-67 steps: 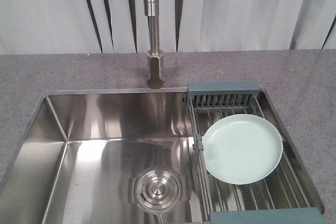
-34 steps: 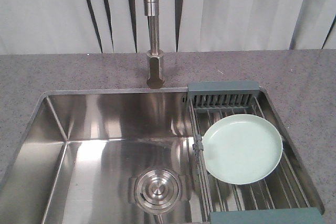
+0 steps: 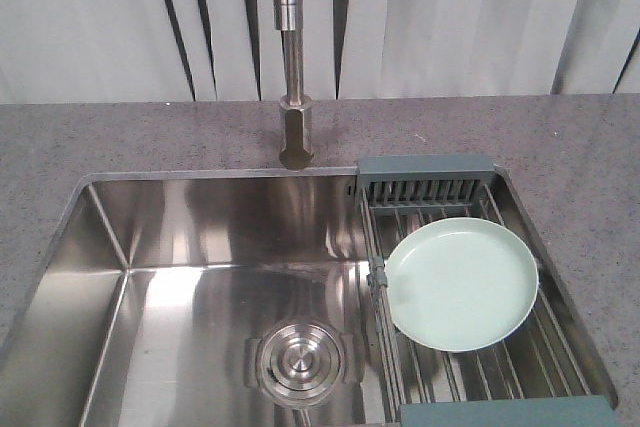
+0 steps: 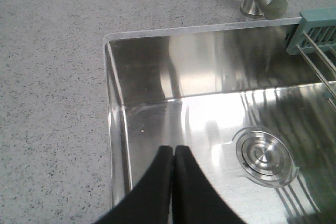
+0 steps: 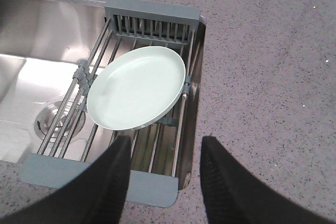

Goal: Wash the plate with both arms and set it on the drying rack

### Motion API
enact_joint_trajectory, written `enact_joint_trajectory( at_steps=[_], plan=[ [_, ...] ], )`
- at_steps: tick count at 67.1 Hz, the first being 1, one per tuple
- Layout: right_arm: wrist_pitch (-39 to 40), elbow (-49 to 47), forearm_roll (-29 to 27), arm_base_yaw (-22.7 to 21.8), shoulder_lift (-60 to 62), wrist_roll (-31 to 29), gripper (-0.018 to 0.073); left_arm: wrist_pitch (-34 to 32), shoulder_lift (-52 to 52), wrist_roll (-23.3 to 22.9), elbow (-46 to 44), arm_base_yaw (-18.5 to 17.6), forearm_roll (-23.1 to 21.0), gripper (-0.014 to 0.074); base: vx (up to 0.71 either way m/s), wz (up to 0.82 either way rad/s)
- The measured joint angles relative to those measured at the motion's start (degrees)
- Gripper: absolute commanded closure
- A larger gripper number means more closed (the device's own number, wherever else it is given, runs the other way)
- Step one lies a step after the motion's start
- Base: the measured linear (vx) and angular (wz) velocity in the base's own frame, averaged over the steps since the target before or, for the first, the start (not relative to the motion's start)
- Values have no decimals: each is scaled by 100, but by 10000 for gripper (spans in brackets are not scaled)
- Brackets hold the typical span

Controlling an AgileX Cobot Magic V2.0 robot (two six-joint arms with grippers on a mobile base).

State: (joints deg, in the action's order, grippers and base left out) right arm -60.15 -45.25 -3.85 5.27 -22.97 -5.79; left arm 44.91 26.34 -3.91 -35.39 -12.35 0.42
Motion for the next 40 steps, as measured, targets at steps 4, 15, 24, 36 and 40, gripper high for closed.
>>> enact_joint_trajectory(
  at_steps=[4,15,24,36,40],
  plan=[
    [0,0,0,0,0,0,240,0,0,0,0,0,36,603,0,0],
    [0,0,0,0,0,0,240,-5,-7,0,0,0,47,603,0,0],
    [0,0,0,0,0,0,240,-11,-7,1,0,0,72,603,0,0],
    [0,0,0,0,0,0,240,-92,-141,106,34,260,276,603,0,0],
    [0,0,0,0,0,0,240,-298,-314,174,179,533,234,603,0,0]
  ],
)
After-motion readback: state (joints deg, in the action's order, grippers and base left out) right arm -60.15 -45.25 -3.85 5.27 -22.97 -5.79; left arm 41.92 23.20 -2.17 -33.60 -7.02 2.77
